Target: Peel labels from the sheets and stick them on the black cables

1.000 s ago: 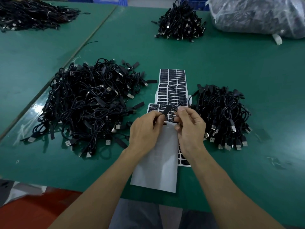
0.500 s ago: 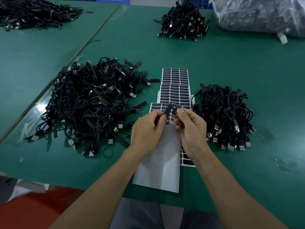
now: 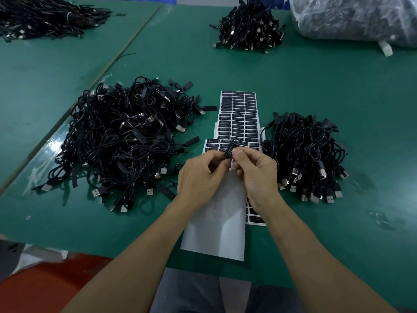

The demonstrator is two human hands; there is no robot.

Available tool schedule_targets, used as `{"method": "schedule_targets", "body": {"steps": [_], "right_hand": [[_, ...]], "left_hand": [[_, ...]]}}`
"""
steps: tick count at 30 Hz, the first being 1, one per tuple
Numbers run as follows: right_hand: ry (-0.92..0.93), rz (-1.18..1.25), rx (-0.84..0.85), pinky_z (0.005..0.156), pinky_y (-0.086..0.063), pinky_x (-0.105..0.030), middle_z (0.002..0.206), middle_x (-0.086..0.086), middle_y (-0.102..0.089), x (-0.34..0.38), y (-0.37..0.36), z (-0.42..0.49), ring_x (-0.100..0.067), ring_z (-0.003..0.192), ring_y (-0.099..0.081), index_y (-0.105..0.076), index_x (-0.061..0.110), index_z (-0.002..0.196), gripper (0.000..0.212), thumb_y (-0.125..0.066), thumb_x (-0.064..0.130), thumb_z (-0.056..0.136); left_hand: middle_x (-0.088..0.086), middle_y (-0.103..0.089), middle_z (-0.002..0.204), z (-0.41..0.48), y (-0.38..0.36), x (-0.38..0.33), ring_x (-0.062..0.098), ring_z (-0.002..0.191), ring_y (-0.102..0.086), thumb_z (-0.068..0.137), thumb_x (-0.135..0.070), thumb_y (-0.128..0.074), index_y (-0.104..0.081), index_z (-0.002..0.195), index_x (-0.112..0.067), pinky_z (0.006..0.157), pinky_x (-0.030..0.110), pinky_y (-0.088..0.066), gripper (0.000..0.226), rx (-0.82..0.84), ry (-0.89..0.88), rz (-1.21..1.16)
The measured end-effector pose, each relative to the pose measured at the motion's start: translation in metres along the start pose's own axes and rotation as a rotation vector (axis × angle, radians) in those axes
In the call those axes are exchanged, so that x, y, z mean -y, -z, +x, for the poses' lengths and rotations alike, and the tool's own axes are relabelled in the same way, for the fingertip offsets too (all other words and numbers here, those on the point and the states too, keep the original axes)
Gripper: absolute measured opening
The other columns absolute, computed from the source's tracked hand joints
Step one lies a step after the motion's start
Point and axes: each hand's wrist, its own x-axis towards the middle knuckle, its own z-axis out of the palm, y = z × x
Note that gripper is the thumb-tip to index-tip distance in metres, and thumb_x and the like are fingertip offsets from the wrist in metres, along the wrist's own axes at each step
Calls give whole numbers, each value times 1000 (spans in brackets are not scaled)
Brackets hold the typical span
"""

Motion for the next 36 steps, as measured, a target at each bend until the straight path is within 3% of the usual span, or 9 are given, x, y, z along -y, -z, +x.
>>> {"method": "schedule_targets", "body": {"steps": [6,22,30,36], "right_hand": [[45,-46,-17,57,-47,-13,58,10,-64,-2,-2,-1,0,53,-54,-75,20,83,16,-68,10,94],[140,-150,-50,63,-50,-15,69,12,-71,-8,-2,-3,-2,65,-63,-75,26,85,13,-71,16,92],[175,-185,-44,64,-50,-14,71,14,-72,-9,-2,-3,0,66,-63,-74,31,82,17,-71,16,92],[239,-237,-45,67,-51,-12,78,19,-73,-10,-3,-4,3,71,-67,-71,35,84,20,-71,16,92]], "left_hand": [[-15,-75,79,-2,3,-3,8,79,-72,85,-48,-63,-76,93,-28,75,42,-58,26,23,18,-114],[-14,-75,76,0,5,-4,13,79,-73,82,-46,-62,-75,84,-30,79,48,-58,20,57,61,-183],[-17,-75,76,1,6,-5,10,79,-73,81,-51,-60,-72,88,-41,80,48,-58,17,70,62,-200],[-14,-74,73,1,8,-6,16,74,-72,86,-48,-59,-76,83,-32,76,52,-57,24,65,60,-231]]}}
